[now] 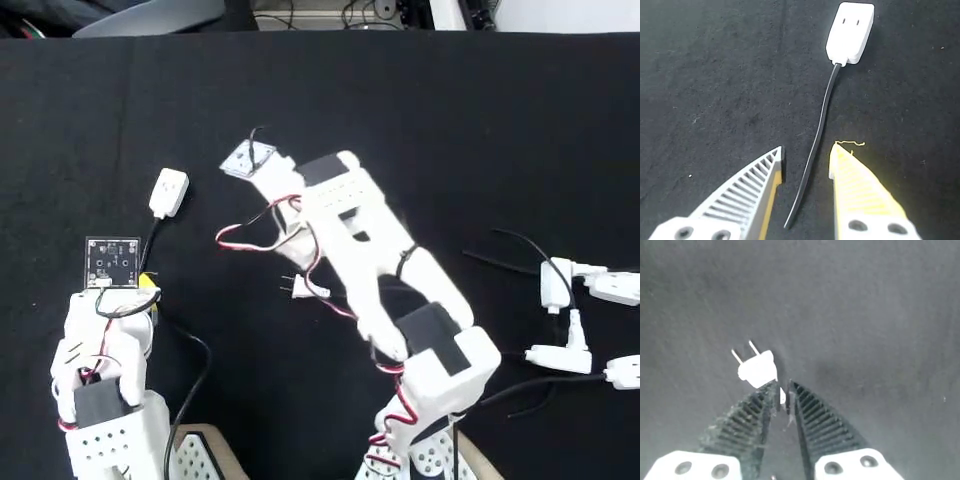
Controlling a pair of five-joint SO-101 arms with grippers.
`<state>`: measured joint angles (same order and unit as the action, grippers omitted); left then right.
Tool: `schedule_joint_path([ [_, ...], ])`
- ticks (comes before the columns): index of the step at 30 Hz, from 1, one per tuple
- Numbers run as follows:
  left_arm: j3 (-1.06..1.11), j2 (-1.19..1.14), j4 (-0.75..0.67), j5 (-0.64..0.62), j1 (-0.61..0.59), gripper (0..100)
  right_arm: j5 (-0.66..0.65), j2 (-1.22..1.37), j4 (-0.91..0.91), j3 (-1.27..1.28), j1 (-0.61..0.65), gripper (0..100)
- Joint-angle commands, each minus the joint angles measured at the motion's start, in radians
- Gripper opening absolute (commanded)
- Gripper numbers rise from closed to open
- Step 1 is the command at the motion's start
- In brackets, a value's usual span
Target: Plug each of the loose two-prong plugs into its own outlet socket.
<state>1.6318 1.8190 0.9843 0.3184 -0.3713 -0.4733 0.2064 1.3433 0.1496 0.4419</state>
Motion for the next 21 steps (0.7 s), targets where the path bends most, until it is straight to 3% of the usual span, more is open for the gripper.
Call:
schedule_joint_path([
  [1,-0.004,0.005,-0.014,-0.009,-0.007,16,-0.089,-0.071,0.031,0.012,-0.044,1.3],
  [3,-0.002,0.003,-0.014,-0.009,-0.007,16,-0.183,-0.156,0.000,0.136,-0.035,1.5],
  [6,0.008,0.003,-0.014,-0.008,-0.008,16,-0.212,-0.334,-0.186,0.392,-0.035,2.6],
  [11,0.015,0.003,-0.012,0.032,-0.004,16,-0.216,-0.533,-0.474,0.711,-0.057,17.3],
  [15,0.015,0.003,-0.012,0.032,-0.005,16,-0.209,-0.496,-0.563,0.751,-0.012,17.6],
  [21,0.024,0.003,-0.012,0.032,-0.005,16,-0.213,-0.294,-0.600,0.588,-0.011,15.4],
])
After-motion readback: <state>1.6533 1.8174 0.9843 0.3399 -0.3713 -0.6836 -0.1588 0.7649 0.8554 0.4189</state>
